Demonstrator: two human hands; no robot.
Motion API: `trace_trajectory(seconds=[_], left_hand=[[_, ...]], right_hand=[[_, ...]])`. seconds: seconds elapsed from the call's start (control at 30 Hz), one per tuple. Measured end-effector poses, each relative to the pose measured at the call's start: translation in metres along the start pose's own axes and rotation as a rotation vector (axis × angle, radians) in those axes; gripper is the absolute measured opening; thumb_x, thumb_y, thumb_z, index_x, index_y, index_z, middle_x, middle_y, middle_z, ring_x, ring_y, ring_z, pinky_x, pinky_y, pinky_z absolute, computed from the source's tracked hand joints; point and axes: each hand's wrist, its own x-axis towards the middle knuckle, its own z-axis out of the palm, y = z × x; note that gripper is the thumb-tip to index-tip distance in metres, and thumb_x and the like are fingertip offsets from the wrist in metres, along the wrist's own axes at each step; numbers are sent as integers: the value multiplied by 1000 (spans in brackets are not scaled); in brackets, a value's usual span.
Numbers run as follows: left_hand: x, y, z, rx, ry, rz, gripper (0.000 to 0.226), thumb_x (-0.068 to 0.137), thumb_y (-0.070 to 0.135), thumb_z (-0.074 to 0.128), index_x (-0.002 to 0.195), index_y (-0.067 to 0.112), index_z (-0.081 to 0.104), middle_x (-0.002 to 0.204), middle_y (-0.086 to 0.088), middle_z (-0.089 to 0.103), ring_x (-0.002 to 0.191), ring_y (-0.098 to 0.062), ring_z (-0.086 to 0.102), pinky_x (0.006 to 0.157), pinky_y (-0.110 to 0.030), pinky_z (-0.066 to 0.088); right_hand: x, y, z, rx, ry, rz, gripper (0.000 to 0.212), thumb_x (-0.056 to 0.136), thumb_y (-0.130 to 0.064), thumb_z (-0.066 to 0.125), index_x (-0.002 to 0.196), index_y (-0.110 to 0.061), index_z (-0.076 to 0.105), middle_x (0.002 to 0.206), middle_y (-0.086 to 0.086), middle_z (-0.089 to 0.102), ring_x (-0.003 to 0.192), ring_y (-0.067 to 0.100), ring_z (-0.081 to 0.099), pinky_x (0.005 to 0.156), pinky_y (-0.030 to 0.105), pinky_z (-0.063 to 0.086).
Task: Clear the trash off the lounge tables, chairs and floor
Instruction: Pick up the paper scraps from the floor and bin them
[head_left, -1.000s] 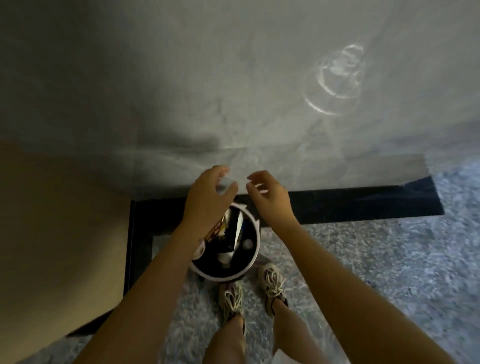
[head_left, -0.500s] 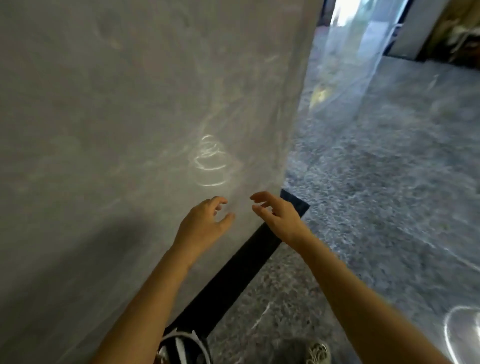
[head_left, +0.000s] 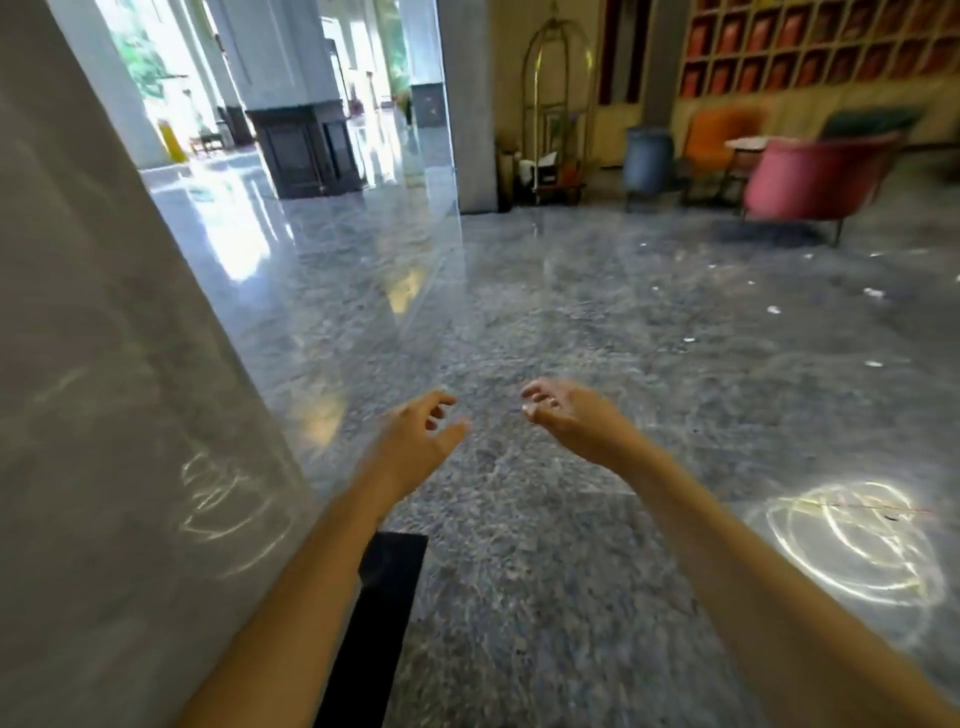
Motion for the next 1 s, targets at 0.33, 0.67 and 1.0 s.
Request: trace_trajectory(seconds=[0.33, 0.67, 1.0], left_hand=[[199, 121, 157, -101, -204, 264, 24, 86, 29, 62, 108, 22, 61, 92, 5, 64, 87, -10, 61, 78, -25, 45], [435, 240, 307, -229, -398, 485, 19, 85, 24, 64, 104, 21, 63, 88, 5, 65, 80, -6, 61, 76, -27, 50], [607, 390, 475, -286, -598, 679, 15, 85, 18, 65, 99, 20, 63, 83, 6, 65, 77, -3, 60, 75, -23, 48]], right_hand=[[14, 192, -155, -105, 239, 369, 42, 91, -39, 51, 128, -20, 47, 133, 4, 51, 119, 20, 49, 95, 35, 42], [103, 348, -292, -95, 627, 630, 29, 91, -35, 50, 117, -21, 56, 119, 0, 58, 108, 16, 53, 83, 29, 42], [147, 502, -426, -55, 909, 878, 27, 91, -30, 52, 116, -24, 56, 114, -3, 57, 102, 12, 53, 86, 29, 42]])
